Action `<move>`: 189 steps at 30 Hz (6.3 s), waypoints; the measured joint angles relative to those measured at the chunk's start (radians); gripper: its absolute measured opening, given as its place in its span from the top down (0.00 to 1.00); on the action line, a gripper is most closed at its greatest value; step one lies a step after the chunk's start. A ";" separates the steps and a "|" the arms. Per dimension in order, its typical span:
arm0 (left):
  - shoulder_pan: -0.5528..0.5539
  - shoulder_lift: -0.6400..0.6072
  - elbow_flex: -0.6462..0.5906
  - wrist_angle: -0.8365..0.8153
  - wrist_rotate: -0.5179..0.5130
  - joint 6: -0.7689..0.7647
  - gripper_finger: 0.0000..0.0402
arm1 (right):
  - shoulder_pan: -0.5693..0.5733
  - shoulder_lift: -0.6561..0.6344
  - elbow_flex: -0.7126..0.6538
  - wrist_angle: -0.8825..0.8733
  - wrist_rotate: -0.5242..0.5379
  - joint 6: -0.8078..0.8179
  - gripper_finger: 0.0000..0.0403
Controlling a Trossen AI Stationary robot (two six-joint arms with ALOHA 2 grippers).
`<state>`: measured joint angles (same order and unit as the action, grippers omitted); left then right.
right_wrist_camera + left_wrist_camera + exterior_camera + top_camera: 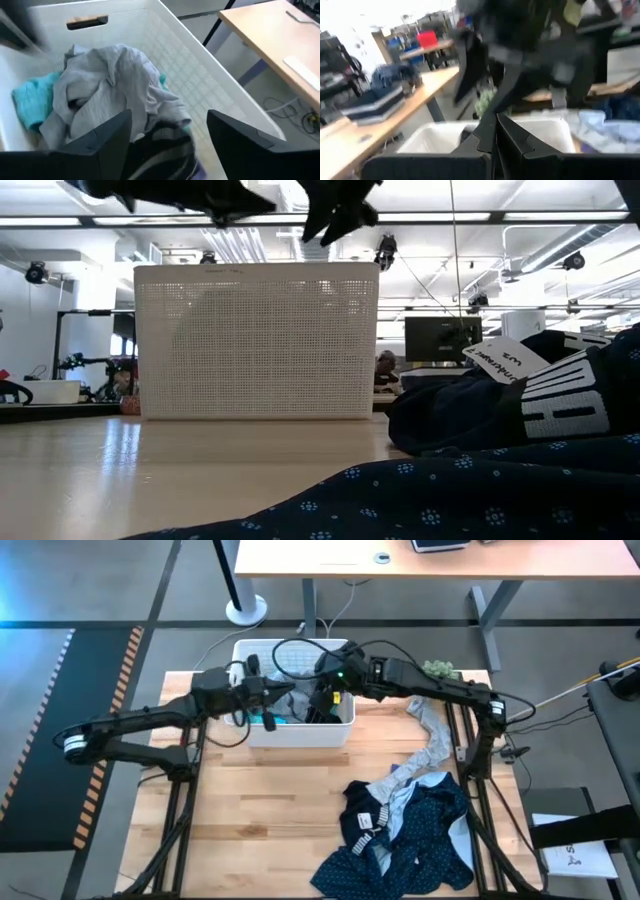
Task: Sort clothes
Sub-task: Adjust the clothes in the bin, then put the bottom gray sock into the bin
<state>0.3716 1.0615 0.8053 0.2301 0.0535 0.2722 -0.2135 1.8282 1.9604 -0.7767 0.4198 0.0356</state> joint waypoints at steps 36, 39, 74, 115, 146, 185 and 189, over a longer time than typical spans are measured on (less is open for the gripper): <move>0.258 0.635 0.202 -0.285 0.179 -0.073 1.00 | 0.203 -0.451 -0.413 -0.287 0.105 0.290 1.00; 0.267 0.676 0.187 -0.251 0.183 -0.075 1.00 | 0.225 -0.483 -0.491 -0.237 0.105 0.317 1.00; 0.280 -0.008 0.071 -0.247 0.362 -0.094 1.00 | 0.346 -0.541 -0.673 -0.276 -0.321 0.466 0.88; 0.282 -0.373 -0.313 0.085 0.462 -0.255 1.00 | 0.458 -0.230 -1.132 0.206 -0.465 0.461 0.47; 0.282 -0.367 -0.313 0.092 0.463 -0.251 1.00 | 0.463 -0.307 -0.346 -0.129 -0.241 0.193 0.98; 0.282 -0.359 -0.313 0.116 0.463 -0.237 1.00 | 0.227 -0.242 -0.131 0.207 0.026 -0.238 1.00; 0.282 -0.355 -0.313 0.119 0.463 -0.233 1.00 | 0.148 -0.240 -0.131 0.225 0.010 -0.264 1.00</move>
<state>0.6533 0.7066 0.4923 0.3495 0.5163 0.0395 -0.0660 1.5887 1.8297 -0.5513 0.4296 -0.2283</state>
